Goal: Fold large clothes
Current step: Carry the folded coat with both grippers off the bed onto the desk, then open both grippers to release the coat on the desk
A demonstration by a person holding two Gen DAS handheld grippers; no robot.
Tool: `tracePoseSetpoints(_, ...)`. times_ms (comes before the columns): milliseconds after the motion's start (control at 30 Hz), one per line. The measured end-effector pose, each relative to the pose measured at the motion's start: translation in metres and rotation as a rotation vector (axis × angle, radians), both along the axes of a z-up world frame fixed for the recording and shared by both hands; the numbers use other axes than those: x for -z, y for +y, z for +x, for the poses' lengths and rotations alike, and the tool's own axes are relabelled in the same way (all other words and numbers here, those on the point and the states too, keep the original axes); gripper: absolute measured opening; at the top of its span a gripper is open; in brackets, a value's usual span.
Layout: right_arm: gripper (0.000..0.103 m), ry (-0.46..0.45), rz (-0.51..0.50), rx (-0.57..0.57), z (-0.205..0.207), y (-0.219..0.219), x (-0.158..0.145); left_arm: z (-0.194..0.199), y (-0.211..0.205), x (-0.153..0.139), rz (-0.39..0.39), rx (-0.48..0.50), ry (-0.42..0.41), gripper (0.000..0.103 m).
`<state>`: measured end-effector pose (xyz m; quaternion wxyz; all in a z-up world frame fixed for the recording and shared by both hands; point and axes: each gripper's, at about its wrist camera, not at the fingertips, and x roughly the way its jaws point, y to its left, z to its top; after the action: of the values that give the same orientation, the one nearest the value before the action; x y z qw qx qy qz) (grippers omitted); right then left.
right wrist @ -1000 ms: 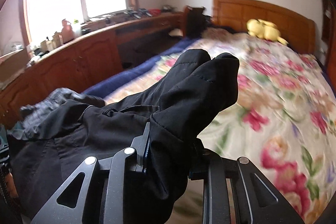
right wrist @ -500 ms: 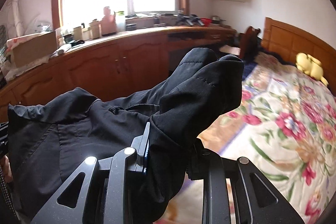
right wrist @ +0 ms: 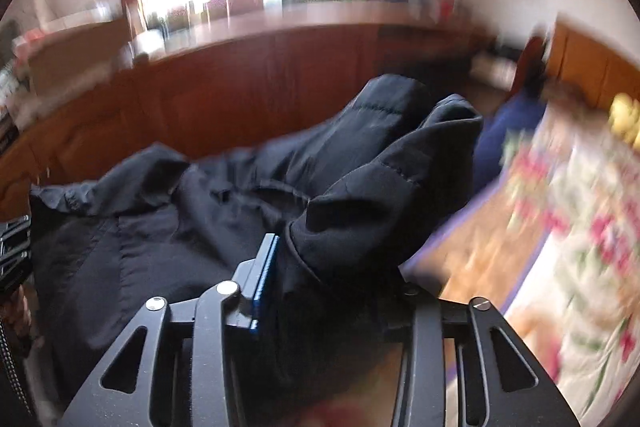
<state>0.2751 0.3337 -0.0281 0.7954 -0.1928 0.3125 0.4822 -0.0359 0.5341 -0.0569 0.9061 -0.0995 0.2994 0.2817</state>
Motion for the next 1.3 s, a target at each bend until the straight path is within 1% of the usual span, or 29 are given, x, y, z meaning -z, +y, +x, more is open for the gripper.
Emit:
tracePoseSetpoints(33, 0.045, -0.001, -0.043, 0.024, 0.004, -0.001, 0.015, -0.002, 0.003, 0.007, -0.005, -0.016, 0.012, 0.003)
tracePoseSetpoints(67, 0.046, -0.001, -0.05, 0.038, 0.007, -0.006, 0.024, -0.009, 0.004, 0.011, -0.021, -0.02, 0.006, 0.005)
tracePoseSetpoints(133, 0.05, 0.019, -0.026, 0.049, 0.015, -0.021, 0.032, -0.022, 0.004, 0.014, -0.063, -0.026, -0.023, 0.008)
tracePoseSetpoints(200, 0.063, 0.031, -0.013, 0.058, 0.022, -0.032, 0.032, -0.027, 0.001, 0.01, -0.054, -0.036, -0.022, 0.009)
tracePoseSetpoints(267, 0.067, 0.005, -0.009, 0.047, 0.022, -0.045, 0.031, -0.033, -0.006, -0.001, -0.031, -0.029, -0.04, 0.014)
tracePoseSetpoints(333, 0.068, -0.021, -0.003, 0.02, 0.013, -0.054, 0.027, -0.041, -0.015, -0.016, -0.019, -0.011, -0.07, 0.028)
tracePoseSetpoints(400, 0.069, -0.038, 0.008, 0.013, 0.004, -0.06, 0.023, -0.043, -0.026, -0.035, 0.008, 0.012, -0.103, 0.03)
tracePoseSetpoints(467, 0.069, -0.033, 0.034, 0.001, -0.009, -0.063, 0.026, -0.038, -0.03, -0.052, 0.034, 0.034, -0.127, 0.038)
tracePoseSetpoints(533, 0.069, -0.025, 0.054, -0.011, -0.015, -0.074, 0.025, -0.028, -0.038, -0.067, 0.045, 0.064, -0.153, 0.059)
tracePoseSetpoints(600, 0.069, -0.03, 0.068, -0.025, -0.028, -0.082, 0.026, -0.016, -0.043, -0.073, 0.045, 0.094, -0.163, 0.068)
tracePoseSetpoints(633, 0.069, -0.033, 0.073, -0.031, -0.032, -0.088, 0.025, -0.011, -0.047, -0.075, 0.048, 0.103, -0.162, 0.07)
tracePoseSetpoints(700, 0.069, -0.038, 0.086, -0.044, -0.037, -0.095, 0.02, 0.006, -0.049, -0.075, 0.045, 0.119, -0.151, 0.071)
tracePoseSetpoints(800, 0.069, -0.05, 0.11, -0.058, -0.051, -0.113, 0.013, 0.028, -0.05, -0.068, 0.007, 0.145, -0.123, 0.071)
tracePoseSetpoints(900, 0.07, -0.058, 0.118, -0.071, -0.059, -0.126, 0.01, 0.043, -0.053, -0.055, -0.003, 0.16, -0.068, 0.071)
tracePoseSetpoints(1000, 0.07, -0.069, 0.12, -0.08, -0.065, -0.138, 0.01, 0.049, -0.048, -0.035, -0.008, 0.138, 0.007, 0.071)
tracePoseSetpoints(1100, 0.07, -0.074, 0.124, -0.084, -0.067, -0.147, 0.012, 0.051, -0.035, -0.009, -0.045, 0.118, 0.077, 0.071)
tracePoseSetpoints(1133, 0.07, -0.077, 0.126, -0.084, -0.068, -0.15, 0.013, 0.05, -0.03, -0.003, -0.057, 0.114, 0.083, 0.071)
tracePoseSetpoints(1233, 0.07, -0.072, 0.127, -0.085, -0.07, -0.158, 0.013, 0.045, -0.019, 0.008, -0.116, 0.104, 0.054, 0.071)
tracePoseSetpoints(1300, 0.07, -0.067, 0.127, -0.082, -0.072, -0.163, 0.013, 0.042, -0.016, 0.01, -0.131, 0.092, 0.042, 0.072)
